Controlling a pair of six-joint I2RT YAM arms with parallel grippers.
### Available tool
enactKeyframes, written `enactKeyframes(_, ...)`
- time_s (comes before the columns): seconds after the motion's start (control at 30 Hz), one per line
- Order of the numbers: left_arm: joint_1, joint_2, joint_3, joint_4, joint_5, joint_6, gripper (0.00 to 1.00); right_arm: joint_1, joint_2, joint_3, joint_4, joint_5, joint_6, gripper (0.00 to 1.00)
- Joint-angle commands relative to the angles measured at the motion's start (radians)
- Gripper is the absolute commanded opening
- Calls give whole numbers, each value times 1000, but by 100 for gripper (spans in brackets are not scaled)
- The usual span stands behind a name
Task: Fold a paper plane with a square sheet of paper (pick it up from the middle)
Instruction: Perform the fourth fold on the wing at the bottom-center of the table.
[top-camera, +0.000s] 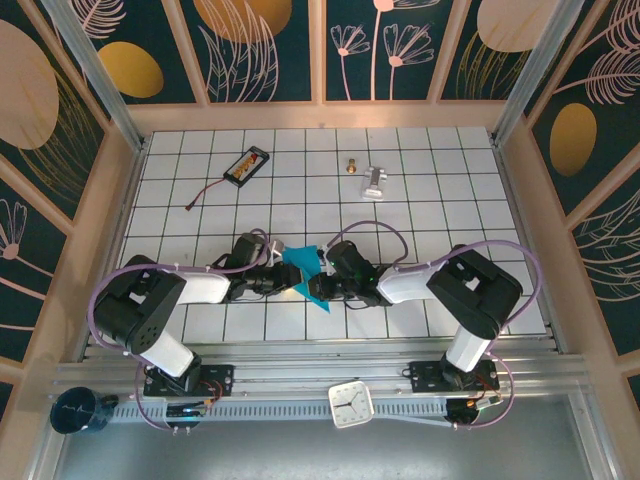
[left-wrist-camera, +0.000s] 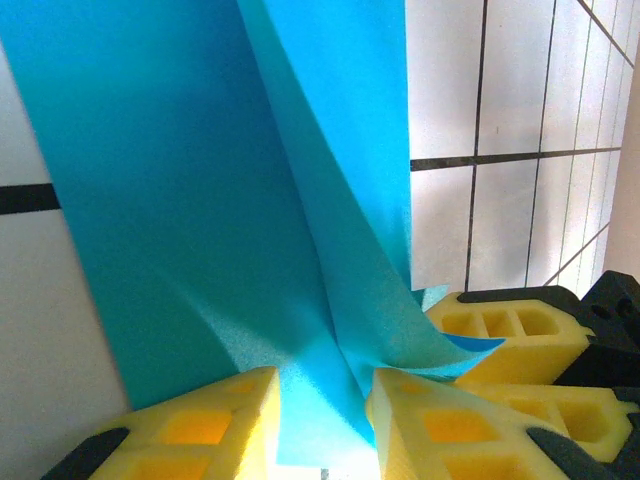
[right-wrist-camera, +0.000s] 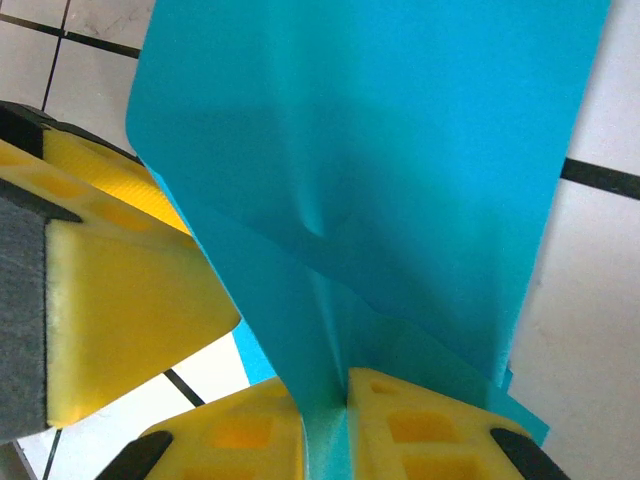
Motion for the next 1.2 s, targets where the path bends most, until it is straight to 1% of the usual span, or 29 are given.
enactKeyframes(0.0,-4,39,-28,-4,-15,11,30,9,35,23,1,-10,-30,18)
enactKeyframes(0.13,-4,36,-28,-2,-15,10,30,8,42,24,8,-2,-32,18)
enactKeyframes(0.4,-3,36,-39,14,-7,12,30,7,59,12,94,-77,-34,17)
enactKeyframes(0.63,-4,19,-38,6,-8,9,30,-5,58,-5,93,-66,-20,9)
enactKeyframes(0.73,-3,-3,-27,-29,-19,30,30,-21,48,-36,125,-82,3,2)
enactKeyframes(0.8,-4,-24,-24,-46,-24,41,30,-34,43,-60,163,-113,22,0)
enactKeyframes(0.87,-4,-46,-23,-48,-17,45,30,-49,42,-78,204,-149,42,0)
enactKeyframes(1.07,-3,-105,-27,-9,55,61,30,-104,48,-144,353,-275,116,0)
enactKeyframes(1.17,-4,-107,-24,25,96,64,31,-128,61,-174,425,-339,149,0)
